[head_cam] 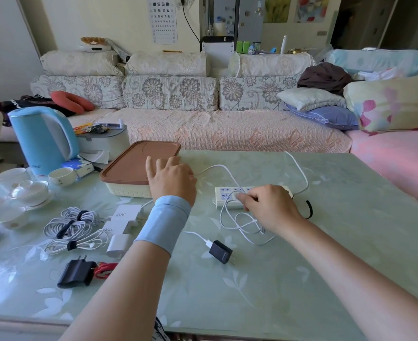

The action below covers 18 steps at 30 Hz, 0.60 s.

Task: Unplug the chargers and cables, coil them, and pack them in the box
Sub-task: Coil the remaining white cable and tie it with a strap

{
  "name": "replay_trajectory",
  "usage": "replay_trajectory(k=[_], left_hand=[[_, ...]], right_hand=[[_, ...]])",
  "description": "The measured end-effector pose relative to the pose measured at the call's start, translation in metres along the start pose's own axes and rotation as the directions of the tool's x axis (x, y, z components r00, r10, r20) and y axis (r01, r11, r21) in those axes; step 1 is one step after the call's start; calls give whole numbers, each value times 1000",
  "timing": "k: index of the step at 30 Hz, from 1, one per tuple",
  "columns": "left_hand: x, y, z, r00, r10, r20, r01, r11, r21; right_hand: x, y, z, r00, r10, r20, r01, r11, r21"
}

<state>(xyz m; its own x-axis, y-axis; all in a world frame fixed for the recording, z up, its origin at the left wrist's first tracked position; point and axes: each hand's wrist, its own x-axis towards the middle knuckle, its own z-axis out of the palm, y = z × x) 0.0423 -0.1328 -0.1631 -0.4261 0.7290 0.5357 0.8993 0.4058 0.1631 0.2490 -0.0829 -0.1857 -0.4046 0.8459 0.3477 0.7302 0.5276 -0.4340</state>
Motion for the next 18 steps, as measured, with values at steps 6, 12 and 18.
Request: replay_trajectory(k=[6,12,18], left_hand=[[-8,24,-4,924,380,-49,-383,912,-144],[-15,39,-13,886,461,48,-349,732,-585],[-13,42,-8,922,387,-7,-324,763,-560]], right_hand=[[0,-9,-2,998,-54,-30,61,955,290],[-8,-12,-8,999,-41,26,25,893,449],[-4,-14,-10,950,-31,311,-122,879,460]])
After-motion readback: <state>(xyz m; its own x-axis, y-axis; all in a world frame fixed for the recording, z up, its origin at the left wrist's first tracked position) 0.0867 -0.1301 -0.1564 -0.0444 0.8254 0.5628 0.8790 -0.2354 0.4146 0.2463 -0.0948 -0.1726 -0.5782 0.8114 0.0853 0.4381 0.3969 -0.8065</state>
